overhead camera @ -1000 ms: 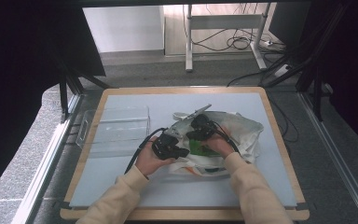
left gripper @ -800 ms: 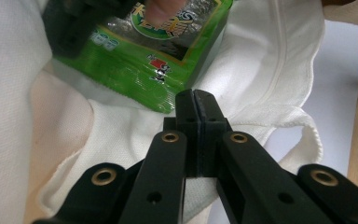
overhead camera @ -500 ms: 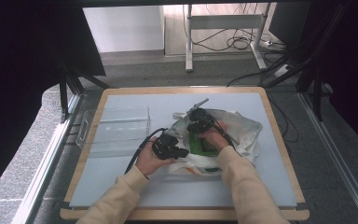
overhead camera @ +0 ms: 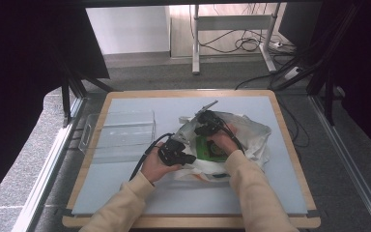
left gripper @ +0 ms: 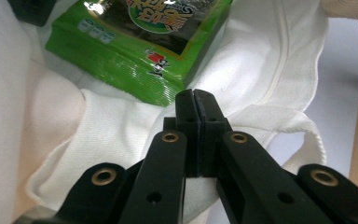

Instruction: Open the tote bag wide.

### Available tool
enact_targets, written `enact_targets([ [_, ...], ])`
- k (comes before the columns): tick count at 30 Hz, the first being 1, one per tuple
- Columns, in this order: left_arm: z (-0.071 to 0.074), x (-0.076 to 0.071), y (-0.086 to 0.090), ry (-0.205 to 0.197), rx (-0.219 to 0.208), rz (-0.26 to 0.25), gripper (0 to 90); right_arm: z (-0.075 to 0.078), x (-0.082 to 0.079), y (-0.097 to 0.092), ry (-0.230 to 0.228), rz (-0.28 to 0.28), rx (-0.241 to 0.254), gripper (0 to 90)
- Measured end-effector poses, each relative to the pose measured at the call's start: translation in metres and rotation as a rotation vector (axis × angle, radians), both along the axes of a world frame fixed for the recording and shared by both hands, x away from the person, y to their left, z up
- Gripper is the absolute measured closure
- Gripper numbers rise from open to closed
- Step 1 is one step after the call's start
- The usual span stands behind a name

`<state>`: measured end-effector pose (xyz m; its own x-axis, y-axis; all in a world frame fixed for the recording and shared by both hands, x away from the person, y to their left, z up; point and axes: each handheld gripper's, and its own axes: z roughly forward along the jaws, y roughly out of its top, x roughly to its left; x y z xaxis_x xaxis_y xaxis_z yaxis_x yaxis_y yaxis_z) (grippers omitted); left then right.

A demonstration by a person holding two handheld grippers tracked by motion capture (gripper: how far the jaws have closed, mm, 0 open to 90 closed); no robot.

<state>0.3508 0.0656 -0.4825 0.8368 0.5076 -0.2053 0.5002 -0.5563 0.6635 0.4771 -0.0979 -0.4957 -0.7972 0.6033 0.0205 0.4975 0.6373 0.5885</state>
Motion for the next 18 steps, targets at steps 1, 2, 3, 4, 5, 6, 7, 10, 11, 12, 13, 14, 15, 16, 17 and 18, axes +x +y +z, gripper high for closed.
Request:
enact_targets([
  [1,0.000,0.000,0.000,0.000,0.000,0.001,89.8,0.000,0.001,0.000,0.000,-0.004,0.000,89.3],
  [2,0.000,0.000,0.000,-0.001,0.000,0.001,89.8,0.000,0.001,0.000,-0.001,-0.006,-0.001,89.3],
  [3,0.000,0.000,0.000,-0.002,0.000,0.000,89.8,0.001,0.002,0.000,0.001,-0.006,-0.003,89.3],
  [4,0.000,0.000,0.000,-0.002,0.000,0.000,89.8,0.000,0.002,0.000,0.003,-0.008,-0.005,89.3],
  [5,0.000,0.000,0.000,-0.001,-0.002,0.001,89.8,0.000,0.003,0.000,0.005,-0.010,-0.007,89.3],
  [6,-0.001,0.000,0.000,0.000,-0.003,0.003,89.8,0.000,0.003,0.001,0.007,-0.013,-0.008,89.3],
  [7,-0.001,0.001,0.000,0.001,-0.005,0.003,89.8,0.000,0.002,0.001,0.006,-0.019,-0.009,89.2],
  [10,0.000,0.001,0.001,0.000,-0.007,-0.001,89.8,0.004,-0.006,0.000,-0.002,-0.022,-0.016,89.3],
  [11,-0.001,0.001,0.001,0.000,-0.007,-0.002,89.8,0.006,-0.009,-0.001,0.000,-0.021,-0.015,89.2],
  [12,-0.001,0.002,0.001,0.000,-0.009,-0.003,89.8,0.009,-0.014,-0.003,0.004,-0.019,-0.015,89.2],
  [13,-0.001,0.002,0.001,0.001,-0.009,-0.003,89.8,0.013,-0.018,-0.004,0.002,-0.017,-0.016,89.2],
  [14,0.000,0.002,0.001,0.001,-0.010,-0.003,89.8,0.017,-0.024,-0.006,0.000,-0.011,-0.016,89.2],
  [15,0.000,0.002,0.001,0.001,-0.011,-0.003,89.8,0.022,-0.030,-0.009,-0.005,-0.003,-0.019,89.2],
  [16,0.000,0.002,0.002,-0.003,-0.009,-0.006,89.8,0.027,-0.036,-0.011,-0.012,0.011,-0.024,89.2],
  [17,0.000,0.002,0.001,0.000,-0.008,-0.004,89.8,0.033,-0.042,-0.015,-0.019,0.014,-0.023,89.2],
  [18,0.000,0.002,0.002,0.000,-0.007,-0.004,89.8,0.040,-0.048,-0.021,-0.028,0.018,-0.016,89.2],
])
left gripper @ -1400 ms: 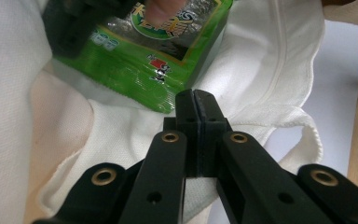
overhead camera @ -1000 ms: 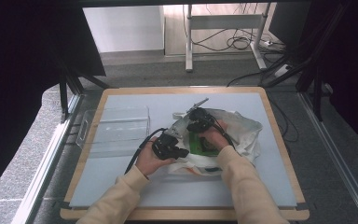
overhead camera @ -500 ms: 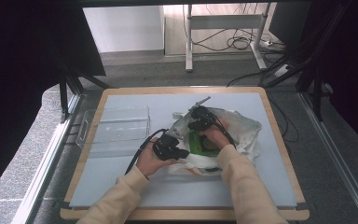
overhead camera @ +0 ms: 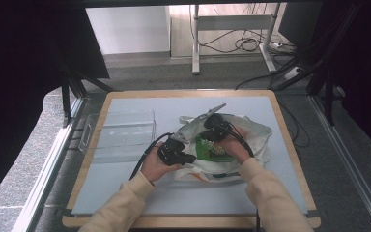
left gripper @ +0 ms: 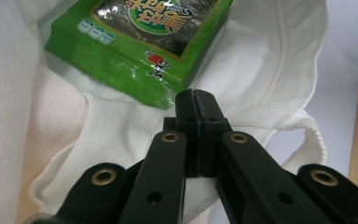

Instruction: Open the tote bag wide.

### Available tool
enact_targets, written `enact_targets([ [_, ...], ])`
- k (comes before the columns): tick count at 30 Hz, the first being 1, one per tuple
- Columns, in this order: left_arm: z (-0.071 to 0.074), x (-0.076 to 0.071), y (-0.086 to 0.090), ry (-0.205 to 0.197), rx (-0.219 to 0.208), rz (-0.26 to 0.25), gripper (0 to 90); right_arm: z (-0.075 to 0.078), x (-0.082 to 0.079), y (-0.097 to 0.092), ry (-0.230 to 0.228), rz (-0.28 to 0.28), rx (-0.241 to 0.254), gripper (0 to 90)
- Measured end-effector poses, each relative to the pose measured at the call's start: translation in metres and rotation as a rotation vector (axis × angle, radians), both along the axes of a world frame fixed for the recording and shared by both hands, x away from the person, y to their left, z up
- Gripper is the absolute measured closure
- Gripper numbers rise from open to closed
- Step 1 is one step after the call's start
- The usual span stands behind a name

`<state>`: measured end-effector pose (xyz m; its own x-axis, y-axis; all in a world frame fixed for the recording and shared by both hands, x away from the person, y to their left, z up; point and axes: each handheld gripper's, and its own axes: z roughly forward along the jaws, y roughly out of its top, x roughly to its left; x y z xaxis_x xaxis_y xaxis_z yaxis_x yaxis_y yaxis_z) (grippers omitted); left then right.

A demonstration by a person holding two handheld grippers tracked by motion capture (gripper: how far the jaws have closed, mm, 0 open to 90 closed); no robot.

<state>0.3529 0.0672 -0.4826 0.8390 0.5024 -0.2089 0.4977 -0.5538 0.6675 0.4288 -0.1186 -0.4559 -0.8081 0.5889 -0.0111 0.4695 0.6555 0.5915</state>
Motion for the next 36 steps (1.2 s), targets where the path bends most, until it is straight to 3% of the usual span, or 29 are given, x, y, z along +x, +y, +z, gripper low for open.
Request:
enact_targets([
  [5,0.000,0.000,0.000,-0.001,0.003,0.002,89.8,0.022,-0.018,-0.026,-0.014,-0.020,0.018,89.2],
  [8,0.000,0.000,0.000,0.003,-0.001,0.005,89.8,0.025,-0.023,-0.043,-0.002,-0.040,0.020,89.2],
  [16,-0.001,0.000,0.000,0.006,-0.003,0.007,89.8,0.010,-0.031,-0.076,0.071,-0.080,-0.070,89.2],
  [29,-0.001,0.000,0.003,0.007,-0.003,0.010,89.8,0.001,-0.039,-0.086,0.126,-0.082,-0.162,89.2],
  [36,-0.002,0.000,0.002,0.011,-0.004,0.012,89.8,-0.008,-0.050,-0.098,0.159,-0.085,-0.169,89.2],
])
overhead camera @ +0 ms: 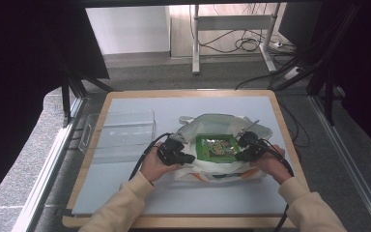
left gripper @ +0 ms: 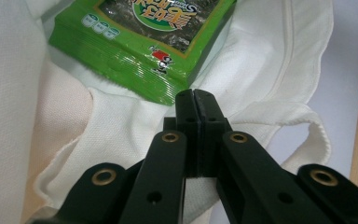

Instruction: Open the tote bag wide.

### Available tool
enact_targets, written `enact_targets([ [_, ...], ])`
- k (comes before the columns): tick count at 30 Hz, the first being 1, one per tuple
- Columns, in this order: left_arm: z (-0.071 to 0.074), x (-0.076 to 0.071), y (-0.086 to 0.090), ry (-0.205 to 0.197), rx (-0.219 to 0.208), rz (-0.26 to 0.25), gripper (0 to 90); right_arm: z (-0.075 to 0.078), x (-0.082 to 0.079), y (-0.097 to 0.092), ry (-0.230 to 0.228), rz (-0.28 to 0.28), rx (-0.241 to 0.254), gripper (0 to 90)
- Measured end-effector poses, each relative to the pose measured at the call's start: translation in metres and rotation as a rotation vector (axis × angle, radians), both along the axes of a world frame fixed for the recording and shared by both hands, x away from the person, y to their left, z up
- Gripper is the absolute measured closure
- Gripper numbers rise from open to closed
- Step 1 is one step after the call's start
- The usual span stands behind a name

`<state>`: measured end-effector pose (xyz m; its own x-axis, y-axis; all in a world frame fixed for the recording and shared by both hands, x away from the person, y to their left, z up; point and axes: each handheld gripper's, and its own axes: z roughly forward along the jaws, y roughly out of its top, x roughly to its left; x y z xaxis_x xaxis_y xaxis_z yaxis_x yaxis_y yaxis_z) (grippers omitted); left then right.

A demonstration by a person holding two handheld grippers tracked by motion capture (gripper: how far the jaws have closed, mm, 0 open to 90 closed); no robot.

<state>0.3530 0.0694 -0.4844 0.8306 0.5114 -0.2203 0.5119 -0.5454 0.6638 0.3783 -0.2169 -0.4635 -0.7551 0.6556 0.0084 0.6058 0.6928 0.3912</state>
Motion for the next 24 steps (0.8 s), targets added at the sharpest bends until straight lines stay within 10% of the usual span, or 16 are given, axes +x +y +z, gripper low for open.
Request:
enact_targets([
  [24,0.000,0.000,0.000,0.001,0.002,0.003,89.8,-0.007,-0.012,-0.011,-0.036,-0.005,0.047,89.3],
])
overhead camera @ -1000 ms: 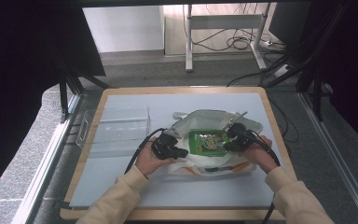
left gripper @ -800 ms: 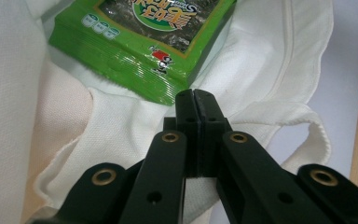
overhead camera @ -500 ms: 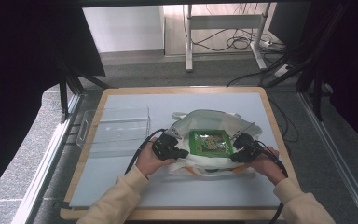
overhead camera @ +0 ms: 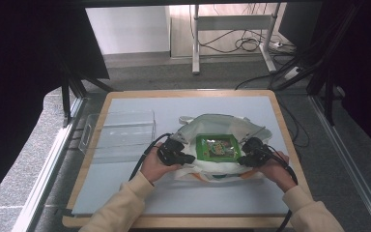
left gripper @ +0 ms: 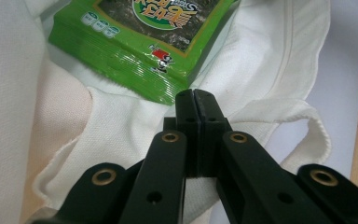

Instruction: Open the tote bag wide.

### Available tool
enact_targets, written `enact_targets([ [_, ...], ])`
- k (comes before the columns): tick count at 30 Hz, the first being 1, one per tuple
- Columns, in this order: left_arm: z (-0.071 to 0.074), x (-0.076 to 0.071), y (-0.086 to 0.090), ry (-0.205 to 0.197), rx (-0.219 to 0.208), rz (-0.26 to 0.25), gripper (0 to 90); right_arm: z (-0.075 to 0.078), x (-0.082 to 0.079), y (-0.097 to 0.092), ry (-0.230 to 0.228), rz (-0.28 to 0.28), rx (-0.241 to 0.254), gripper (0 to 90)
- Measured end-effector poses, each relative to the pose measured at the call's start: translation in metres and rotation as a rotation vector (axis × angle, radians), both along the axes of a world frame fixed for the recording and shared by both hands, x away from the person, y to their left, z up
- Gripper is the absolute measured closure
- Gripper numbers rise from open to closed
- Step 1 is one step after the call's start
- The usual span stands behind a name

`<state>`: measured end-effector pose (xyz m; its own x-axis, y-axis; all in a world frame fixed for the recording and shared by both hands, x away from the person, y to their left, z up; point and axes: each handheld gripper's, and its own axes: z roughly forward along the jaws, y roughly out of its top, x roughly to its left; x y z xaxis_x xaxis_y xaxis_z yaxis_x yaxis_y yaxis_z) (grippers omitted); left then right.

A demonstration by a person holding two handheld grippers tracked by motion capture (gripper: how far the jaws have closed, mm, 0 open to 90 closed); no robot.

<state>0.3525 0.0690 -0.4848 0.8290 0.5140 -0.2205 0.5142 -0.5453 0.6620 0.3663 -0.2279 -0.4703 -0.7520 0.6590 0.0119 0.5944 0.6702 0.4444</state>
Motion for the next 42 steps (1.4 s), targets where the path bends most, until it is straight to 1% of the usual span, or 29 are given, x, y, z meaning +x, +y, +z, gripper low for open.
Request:
enact_targets([
  [6,0.001,-0.002,0.000,-0.009,0.001,-0.001,89.9,0.015,0.003,0.002,-0.048,-0.003,0.072,89.3],
  [7,0.002,-0.002,0.000,-0.007,-0.006,0.001,89.8,0.017,0.003,0.002,-0.055,-0.004,0.082,89.2],
  [10,0.005,-0.004,0.001,-0.017,-0.010,-0.004,89.8,0.021,0.004,0.002,-0.069,-0.010,0.104,89.2],
  [13,0.013,-0.008,0.003,-0.026,-0.033,-0.005,89.8,0.024,0.005,0.002,-0.079,-0.013,0.124,89.2],
  [15,0.018,-0.011,0.006,-0.036,-0.056,0.000,89.8,0.024,0.005,0.002,-0.084,-0.014,0.135,89.2],
  [18,0.026,-0.014,0.013,-0.051,-0.079,0.007,89.6,0.025,0.007,0.001,-0.086,-0.018,0.156,89.1],
  [19,0.028,-0.015,0.016,-0.055,-0.086,0.008,89.3,0.025,0.008,0.001,-0.086,-0.018,0.165,88.5],
  [21,0.034,-0.017,0.023,-0.067,-0.105,0.023,87.3,0.025,0.010,-0.001,-0.088,-0.023,0.186,84.0],
  [22,0.035,-0.019,0.025,-0.068,-0.117,0.030,84.2,0.025,0.011,-0.001,-0.086,-0.030,0.201,81.0],
  [23,0.038,-0.019,0.028,-0.070,-0.120,0.033,81.2,0.025,0.011,-0.002,-0.087,-0.031,0.209,79.0],
  [25,0.043,-0.022,0.034,-0.080,-0.142,0.054,70.3,0.025,0.012,-0.002,-0.088,-0.049,0.222,70.5],
  [27,0.048,-0.024,0.038,-0.083,-0.163,0.071,60.6,0.025,0.012,-0.001,-0.097,-0.075,0.220,60.9],
  [30,0.054,-0.028,0.041,-0.106,-0.161,0.112,45.5,0.027,0.011,0.002,-0.099,-0.114,0.220,48.1],
  [32,0.056,-0.029,0.043,-0.113,-0.158,0.133,37.4,0.031,0.010,0.003,-0.108,-0.139,0.237,43.3],
  [33,0.056,-0.029,0.043,-0.114,-0.160,0.145,35.0,0.033,0.009,0.004,-0.115,-0.153,0.255,42.1],
  [35,0.056,-0.027,0.045,-0.111,-0.158,0.158,32.2,0.036,0.009,0.004,-0.110,-0.167,0.276,39.3],
  [38,0.055,-0.025,0.047,-0.109,-0.153,0.164,30.1,0.040,0.011,0.004,-0.108,-0.181,0.282,37.2],
  [42,0.055,-0.023,0.050,-0.105,-0.159,0.175,28.6,0.042,0.012,0.007,-0.107,-0.196,0.293,34.8],
])
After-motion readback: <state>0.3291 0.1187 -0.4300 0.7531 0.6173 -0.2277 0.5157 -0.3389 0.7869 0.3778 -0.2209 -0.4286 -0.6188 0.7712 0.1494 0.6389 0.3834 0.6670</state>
